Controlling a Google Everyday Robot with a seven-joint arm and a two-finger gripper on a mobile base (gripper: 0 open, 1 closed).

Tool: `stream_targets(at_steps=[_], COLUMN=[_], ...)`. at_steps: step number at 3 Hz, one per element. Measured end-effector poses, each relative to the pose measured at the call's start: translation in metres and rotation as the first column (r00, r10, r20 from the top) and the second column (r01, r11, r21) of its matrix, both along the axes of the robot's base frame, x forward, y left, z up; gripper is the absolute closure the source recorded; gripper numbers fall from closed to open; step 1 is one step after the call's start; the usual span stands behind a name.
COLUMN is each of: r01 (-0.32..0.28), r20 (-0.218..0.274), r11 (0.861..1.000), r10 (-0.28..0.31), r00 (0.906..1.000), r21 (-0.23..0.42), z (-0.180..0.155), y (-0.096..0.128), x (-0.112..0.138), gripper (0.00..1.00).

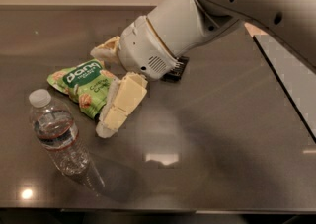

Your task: Move water bottle near rxbar chocolate

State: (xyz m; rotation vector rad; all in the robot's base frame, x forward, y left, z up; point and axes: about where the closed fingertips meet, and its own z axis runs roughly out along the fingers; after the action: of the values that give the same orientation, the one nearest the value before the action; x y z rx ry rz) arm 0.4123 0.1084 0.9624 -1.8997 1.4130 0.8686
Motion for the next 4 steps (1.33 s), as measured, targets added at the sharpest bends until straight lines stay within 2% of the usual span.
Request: stream_targets(at_steps=[2, 4], r01=[-0.093, -0.173], r20=[-0.039, -0.094], r11=[0.996, 0.985], r10=[0.093, 0.173], r00=[0.9949, 0.9804], r21=[0.001, 0.014], z=[-0.017, -0.021], y=[0.039, 0.068], x=[-0.026, -0.052], gripper=[0.0, 0.0])
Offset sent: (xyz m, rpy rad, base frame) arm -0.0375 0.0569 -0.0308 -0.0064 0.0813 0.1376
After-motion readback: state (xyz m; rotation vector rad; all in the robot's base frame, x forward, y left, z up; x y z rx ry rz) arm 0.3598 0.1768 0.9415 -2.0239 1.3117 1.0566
